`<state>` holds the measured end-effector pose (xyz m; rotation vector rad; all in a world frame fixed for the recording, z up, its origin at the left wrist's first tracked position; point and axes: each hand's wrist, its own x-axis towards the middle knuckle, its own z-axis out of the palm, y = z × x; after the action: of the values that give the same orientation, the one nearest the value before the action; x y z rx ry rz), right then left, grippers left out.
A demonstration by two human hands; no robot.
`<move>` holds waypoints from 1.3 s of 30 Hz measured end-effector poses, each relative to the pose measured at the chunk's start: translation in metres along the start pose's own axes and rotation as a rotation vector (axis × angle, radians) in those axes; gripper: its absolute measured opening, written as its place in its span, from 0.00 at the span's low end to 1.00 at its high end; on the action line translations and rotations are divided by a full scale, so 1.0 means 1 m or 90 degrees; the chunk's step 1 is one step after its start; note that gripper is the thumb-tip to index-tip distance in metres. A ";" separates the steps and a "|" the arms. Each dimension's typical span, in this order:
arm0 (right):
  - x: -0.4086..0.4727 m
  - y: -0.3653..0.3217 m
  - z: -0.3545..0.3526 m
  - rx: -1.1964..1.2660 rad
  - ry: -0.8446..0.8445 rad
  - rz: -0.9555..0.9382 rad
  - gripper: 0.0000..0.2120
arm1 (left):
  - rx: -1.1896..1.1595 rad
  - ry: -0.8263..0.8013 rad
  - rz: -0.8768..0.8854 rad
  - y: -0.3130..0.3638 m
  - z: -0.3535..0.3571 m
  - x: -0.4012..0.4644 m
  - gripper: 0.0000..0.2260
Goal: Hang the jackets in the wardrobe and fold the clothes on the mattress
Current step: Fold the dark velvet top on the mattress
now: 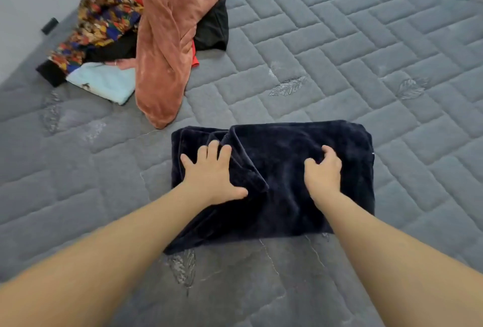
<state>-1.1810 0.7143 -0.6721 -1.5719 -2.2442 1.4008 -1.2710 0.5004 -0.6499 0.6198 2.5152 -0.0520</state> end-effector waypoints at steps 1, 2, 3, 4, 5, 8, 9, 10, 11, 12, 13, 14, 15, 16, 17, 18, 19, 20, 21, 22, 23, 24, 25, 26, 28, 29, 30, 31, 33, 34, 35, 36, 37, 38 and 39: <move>-0.006 -0.005 0.017 -0.066 -0.046 -0.055 0.28 | 0.036 -0.026 0.016 -0.008 0.013 -0.006 0.52; -0.007 -0.009 0.034 -0.129 -0.078 -0.092 0.29 | 0.062 -0.029 0.030 -0.016 0.022 -0.012 0.53; -0.005 -0.015 0.048 -0.212 -0.113 -0.117 0.31 | 0.080 -0.014 0.046 -0.023 0.029 -0.015 0.52; -0.005 -0.024 0.060 -0.288 -0.143 -0.136 0.31 | 0.088 0.007 0.063 -0.029 0.033 -0.016 0.47; -0.004 -0.033 0.070 -0.358 -0.165 -0.157 0.32 | 0.078 0.032 0.080 -0.035 0.034 -0.015 0.40; 0.006 -0.051 0.091 -0.544 -0.182 -0.255 0.31 | -0.229 0.093 0.031 -0.055 0.024 -0.007 0.12; 0.011 -0.056 0.097 -0.579 -0.194 -0.267 0.32 | -0.421 0.082 -0.049 -0.065 0.016 -0.001 0.05; 0.016 -0.062 0.104 -0.600 -0.206 -0.280 0.34 | -0.616 0.077 -0.137 -0.080 0.011 0.011 0.01; 0.021 -0.068 0.112 -0.607 -0.224 -0.299 0.36 | -0.779 0.096 -0.232 -0.097 0.007 0.024 0.04; 0.022 -0.075 0.122 -0.604 -0.252 -0.332 0.39 | -0.870 0.127 -0.318 -0.116 0.008 0.037 0.05; 0.022 -0.081 0.133 -0.595 -0.293 -0.375 0.41 | -0.901 0.166 -0.385 -0.134 0.009 0.046 0.06; 0.020 -0.087 0.145 -0.583 -0.346 -0.410 0.43 | -0.897 0.187 -0.435 -0.150 0.015 0.052 0.06; 0.017 -0.094 0.157 -0.572 -0.404 -0.425 0.43 | -0.888 0.176 -0.460 -0.160 0.021 0.053 0.06; 0.014 -0.100 0.169 -0.566 -0.454 -0.423 0.44 | -0.891 0.133 -0.457 -0.165 0.028 0.051 0.08; 0.010 -0.106 0.180 -0.568 -0.487 -0.418 0.44 | -0.921 0.057 -0.438 -0.165 0.035 0.045 0.10; 0.009 -0.111 0.190 -0.584 -0.507 -0.414 0.45 | -0.971 -0.041 -0.398 -0.165 0.041 0.034 0.13; 0.009 -0.116 0.199 -0.606 -0.517 -0.418 0.45 | -1.019 -0.142 -0.350 -0.162 0.044 0.020 0.14; 0.009 -0.121 0.207 -0.626 -0.531 -0.418 0.46 | -1.055 -0.227 -0.302 -0.160 0.048 0.007 0.16; 0.008 -0.126 0.212 -0.642 -0.547 -0.409 0.47 | -1.078 -0.288 -0.266 -0.157 0.052 -0.003 0.19; 0.009 -0.129 0.217 -0.656 -0.563 -0.385 0.47 | -1.093 -0.326 -0.249 -0.156 0.058 -0.009 0.23; 0.008 -0.132 0.221 -0.667 -0.576 -0.356 0.45 | -1.097 -0.348 -0.238 -0.153 0.061 -0.012 0.24; 0.007 -0.136 0.224 -0.679 -0.578 -0.320 0.43 | -1.089 -0.354 -0.232 -0.150 0.062 -0.012 0.23; 0.005 -0.139 0.227 -0.682 -0.578 -0.291 0.39 | -1.075 -0.356 -0.226 -0.147 0.062 -0.011 0.22; 0.002 -0.142 0.230 -0.675 -0.577 -0.264 0.32 | -1.065 -0.362 -0.218 -0.144 0.059 -0.010 0.22; -0.005 -0.145 0.234 -0.623 -0.585 -0.208 0.19 | -1.053 -0.364 -0.226 -0.141 0.058 -0.008 0.19; -0.010 -0.147 0.234 -0.587 -0.587 -0.174 0.16 | -1.047 -0.359 -0.252 -0.141 0.056 -0.009 0.18; -0.015 -0.151 0.233 -0.547 -0.583 -0.133 0.16 | -1.045 -0.346 -0.278 -0.143 0.050 -0.011 0.17; -0.019 -0.157 0.233 -0.494 -0.583 -0.101 0.18 | -1.051 -0.327 -0.304 -0.148 0.043 -0.015 0.17; -0.035 -0.179 0.232 -0.364 -0.590 -0.066 0.16 | -1.072 -0.280 -0.343 -0.167 0.020 -0.025 0.17; -0.045 -0.195 0.232 -0.294 -0.592 -0.064 0.13 | -1.086 -0.258 -0.354 -0.181 0.005 -0.031 0.18; -0.057 -0.215 0.231 -0.228 -0.596 -0.074 0.11 | -1.095 -0.241 -0.360 -0.196 -0.015 -0.038 0.18; -0.071 -0.237 0.229 -0.167 -0.603 -0.089 0.09 | -1.099 -0.225 -0.359 -0.212 -0.038 -0.047 0.19; -0.085 -0.260 0.226 -0.109 -0.611 -0.103 0.08 | -1.096 -0.208 -0.352 -0.228 -0.064 -0.056 0.20; -0.100 -0.283 0.220 -0.055 -0.622 -0.115 0.07 | -1.086 -0.190 -0.340 -0.241 -0.092 -0.067 0.21; -0.112 -0.306 0.212 -0.007 -0.633 -0.118 0.07 | -1.071 -0.175 -0.321 -0.251 -0.122 -0.077 0.21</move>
<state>-1.4543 0.4742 -0.5361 -0.6385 -2.7114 2.4543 -1.3847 0.2637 -0.5279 -0.6501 1.5372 1.4522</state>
